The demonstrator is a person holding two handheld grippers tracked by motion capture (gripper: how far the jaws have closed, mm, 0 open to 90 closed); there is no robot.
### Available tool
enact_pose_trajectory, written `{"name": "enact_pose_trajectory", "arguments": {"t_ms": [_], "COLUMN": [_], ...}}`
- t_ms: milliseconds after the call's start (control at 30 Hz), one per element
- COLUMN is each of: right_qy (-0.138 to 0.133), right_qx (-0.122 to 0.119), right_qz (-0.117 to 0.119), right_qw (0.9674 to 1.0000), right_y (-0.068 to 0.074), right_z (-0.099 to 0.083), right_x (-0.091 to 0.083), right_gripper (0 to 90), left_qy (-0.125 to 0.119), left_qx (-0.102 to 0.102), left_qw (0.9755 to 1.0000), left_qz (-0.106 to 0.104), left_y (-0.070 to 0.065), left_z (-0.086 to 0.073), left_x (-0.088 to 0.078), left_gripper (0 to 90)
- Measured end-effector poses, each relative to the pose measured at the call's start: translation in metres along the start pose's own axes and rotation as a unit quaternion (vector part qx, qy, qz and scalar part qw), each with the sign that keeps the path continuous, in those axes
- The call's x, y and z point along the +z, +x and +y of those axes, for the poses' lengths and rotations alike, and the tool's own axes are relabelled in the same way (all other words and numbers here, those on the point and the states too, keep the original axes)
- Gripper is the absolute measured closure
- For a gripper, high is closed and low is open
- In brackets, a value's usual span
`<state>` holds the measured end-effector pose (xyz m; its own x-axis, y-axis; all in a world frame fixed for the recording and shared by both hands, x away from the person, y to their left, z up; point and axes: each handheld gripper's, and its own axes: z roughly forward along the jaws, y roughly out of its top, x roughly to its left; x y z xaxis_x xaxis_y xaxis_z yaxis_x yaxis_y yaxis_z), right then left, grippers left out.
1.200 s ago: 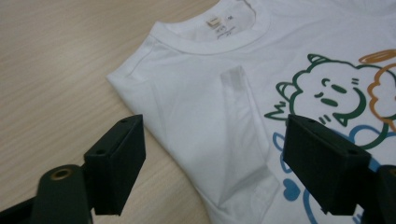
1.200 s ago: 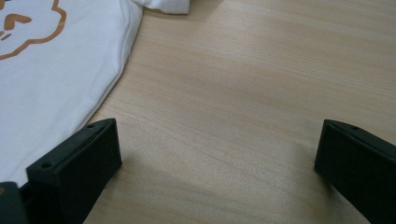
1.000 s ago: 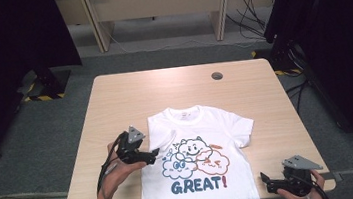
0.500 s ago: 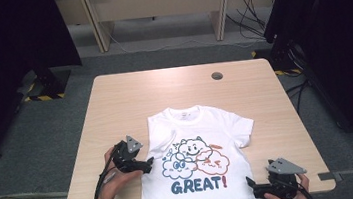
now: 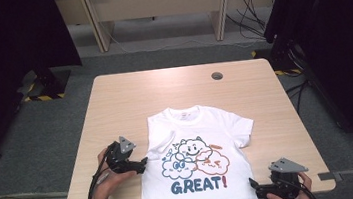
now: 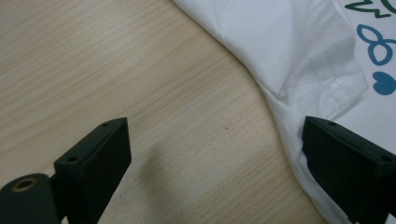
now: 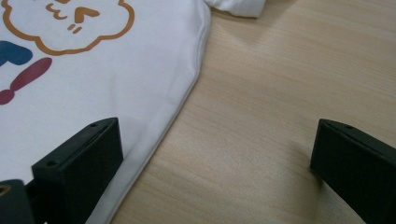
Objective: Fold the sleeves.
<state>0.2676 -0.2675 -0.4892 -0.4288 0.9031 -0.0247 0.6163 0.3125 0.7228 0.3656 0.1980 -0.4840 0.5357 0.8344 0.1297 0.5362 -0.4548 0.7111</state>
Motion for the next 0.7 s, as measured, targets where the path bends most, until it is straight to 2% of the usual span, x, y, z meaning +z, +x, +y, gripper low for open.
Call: {"name": "enact_pose_trajectory", "arguments": {"t_ms": [100, 133, 167, 200, 233, 367, 400, 467, 700], "right_qy": [0.001, -0.001, -0.001, -0.009, -0.009, -0.018, -0.02, -0.019, -0.018], "right_qx": [-0.003, -0.007, -0.007, 0.003, 0.003, 0.01, 0.013, 0.013, 0.016], "right_qz": [-0.001, -0.004, -0.004, -0.004, -0.004, -0.008, -0.009, -0.01, -0.012], "right_qw": [1.0, 1.0, 1.0, 0.9999, 0.9999, 0.9998, 0.9997, 0.9997, 0.9996], "right_y": [0.0, 0.0, 0.0, -0.001, -0.001, -0.005, -0.007, -0.009, -0.011], "right_z": [0.0, 0.001, 0.001, 0.002, 0.002, 0.002, 0.002, 0.002, 0.0], "right_x": [0.0, 0.0, 0.0, -0.001, -0.001, -0.003, -0.004, -0.004, -0.004], "right_gripper": [2.6, 2.6, 2.6, 2.6, 3.1, 3.1, 3.1, 3.1, 3.1], "left_qy": [0.002, -0.003, -0.003, -0.003, -0.009, -0.002, -0.007, -0.011, -0.025], "left_qx": [-0.006, 0.003, 0.003, 0.003, -0.011, -0.008, -0.023, -0.029, -0.038], "left_qw": [0.9999, 0.9999, 0.9999, 0.9999, 0.9997, 0.9997, 0.9993, 0.9991, 0.9982], "left_qz": [-0.011, -0.012, -0.012, -0.012, -0.021, -0.023, -0.028, -0.028, -0.039], "left_y": [-0.005, -0.011, -0.011, -0.011, -0.013, -0.015, -0.015, -0.016, -0.017], "left_z": [-0.001, -0.003, -0.003, -0.003, -0.005, -0.009, -0.012, -0.015, -0.02], "left_x": [-0.002, -0.006, -0.006, -0.006, -0.007, -0.007, -0.008, -0.011, -0.017], "left_gripper": [7.5, 7.5, 7.1, 7.1, 7.1, 6.0, 6.0, 6.1, 6.0]}}
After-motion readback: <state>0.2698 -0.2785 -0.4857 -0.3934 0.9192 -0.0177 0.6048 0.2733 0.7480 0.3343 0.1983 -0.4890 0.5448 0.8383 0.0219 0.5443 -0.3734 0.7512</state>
